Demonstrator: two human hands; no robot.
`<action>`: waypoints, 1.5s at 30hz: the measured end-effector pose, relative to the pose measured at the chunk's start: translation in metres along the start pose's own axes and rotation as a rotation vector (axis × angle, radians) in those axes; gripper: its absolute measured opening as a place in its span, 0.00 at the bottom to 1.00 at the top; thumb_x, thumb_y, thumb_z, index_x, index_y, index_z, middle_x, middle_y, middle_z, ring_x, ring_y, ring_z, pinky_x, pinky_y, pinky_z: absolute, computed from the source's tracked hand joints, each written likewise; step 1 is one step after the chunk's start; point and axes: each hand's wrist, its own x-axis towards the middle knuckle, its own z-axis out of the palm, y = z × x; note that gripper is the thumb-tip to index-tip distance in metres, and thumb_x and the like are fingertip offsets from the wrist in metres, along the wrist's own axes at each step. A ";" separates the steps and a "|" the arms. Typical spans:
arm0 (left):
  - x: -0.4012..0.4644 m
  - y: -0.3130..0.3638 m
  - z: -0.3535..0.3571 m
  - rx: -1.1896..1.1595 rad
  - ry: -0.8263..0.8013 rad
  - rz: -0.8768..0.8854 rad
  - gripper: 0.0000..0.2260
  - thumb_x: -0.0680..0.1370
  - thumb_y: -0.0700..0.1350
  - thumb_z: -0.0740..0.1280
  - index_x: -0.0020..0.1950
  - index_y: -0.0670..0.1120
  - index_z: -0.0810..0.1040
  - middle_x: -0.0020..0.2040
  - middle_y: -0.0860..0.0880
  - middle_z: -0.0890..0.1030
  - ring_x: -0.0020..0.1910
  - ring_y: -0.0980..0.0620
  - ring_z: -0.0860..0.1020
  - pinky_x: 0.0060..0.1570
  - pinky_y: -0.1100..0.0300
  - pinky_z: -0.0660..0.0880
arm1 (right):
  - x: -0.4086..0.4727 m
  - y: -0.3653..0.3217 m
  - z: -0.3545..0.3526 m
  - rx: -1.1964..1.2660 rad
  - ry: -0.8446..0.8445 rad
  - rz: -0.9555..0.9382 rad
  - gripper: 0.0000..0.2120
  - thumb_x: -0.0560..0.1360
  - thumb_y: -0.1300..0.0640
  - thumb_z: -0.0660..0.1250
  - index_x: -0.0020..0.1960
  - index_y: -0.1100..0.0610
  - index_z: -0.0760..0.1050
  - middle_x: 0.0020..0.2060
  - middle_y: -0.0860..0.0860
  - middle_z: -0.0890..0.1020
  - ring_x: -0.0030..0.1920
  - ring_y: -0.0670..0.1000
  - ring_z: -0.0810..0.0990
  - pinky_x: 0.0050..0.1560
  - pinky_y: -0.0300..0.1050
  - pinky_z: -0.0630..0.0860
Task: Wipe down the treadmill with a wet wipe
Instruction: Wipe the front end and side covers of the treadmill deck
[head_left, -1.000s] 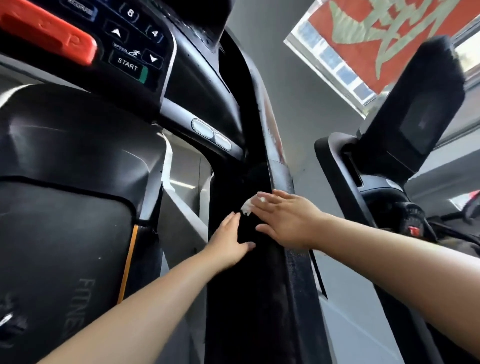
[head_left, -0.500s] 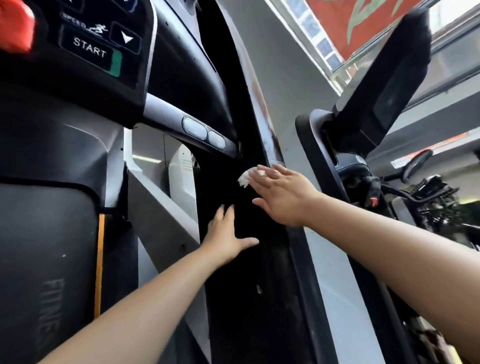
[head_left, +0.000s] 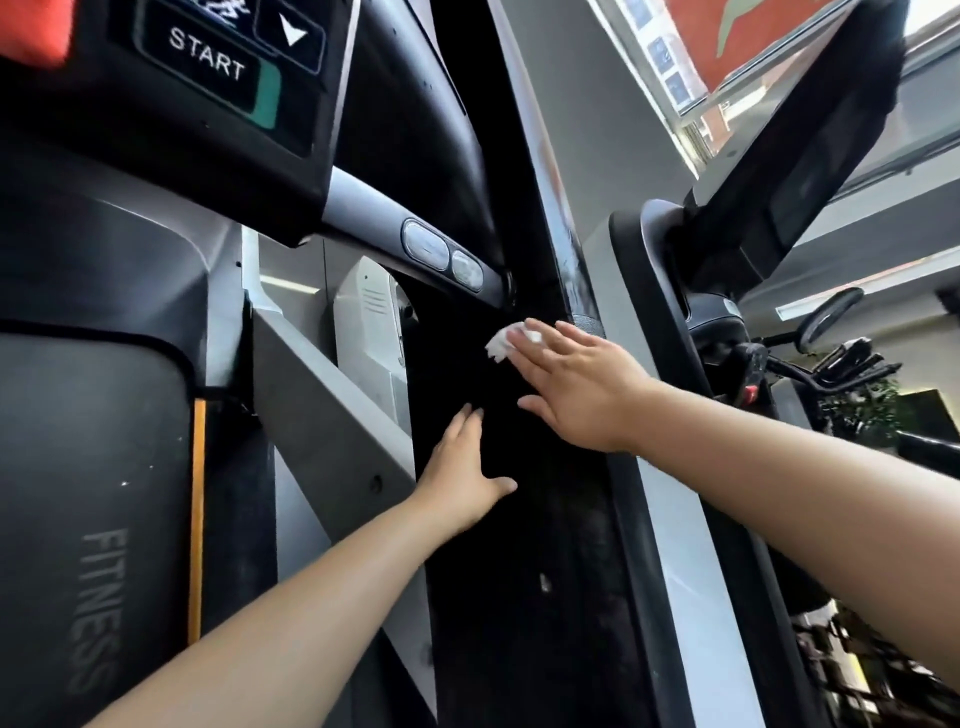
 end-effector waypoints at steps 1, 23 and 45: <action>0.000 0.000 -0.002 -0.010 0.021 -0.008 0.39 0.75 0.43 0.70 0.78 0.44 0.48 0.78 0.50 0.48 0.76 0.51 0.51 0.72 0.61 0.50 | 0.005 -0.007 0.000 0.003 -0.001 0.008 0.30 0.82 0.44 0.40 0.77 0.58 0.40 0.77 0.53 0.42 0.76 0.51 0.37 0.74 0.47 0.37; 0.024 0.050 0.025 0.012 0.091 0.094 0.30 0.82 0.56 0.46 0.76 0.46 0.35 0.75 0.43 0.31 0.74 0.47 0.33 0.72 0.54 0.35 | -0.050 -0.021 0.095 0.877 0.787 0.404 0.21 0.78 0.52 0.51 0.69 0.54 0.68 0.69 0.46 0.65 0.70 0.45 0.63 0.72 0.53 0.58; 0.048 0.065 0.026 0.347 0.215 0.259 0.32 0.76 0.65 0.32 0.73 0.46 0.30 0.73 0.47 0.29 0.72 0.49 0.29 0.69 0.58 0.29 | -0.040 -0.026 0.111 1.097 0.827 0.412 0.19 0.79 0.51 0.49 0.69 0.47 0.64 0.69 0.45 0.67 0.69 0.40 0.63 0.74 0.41 0.53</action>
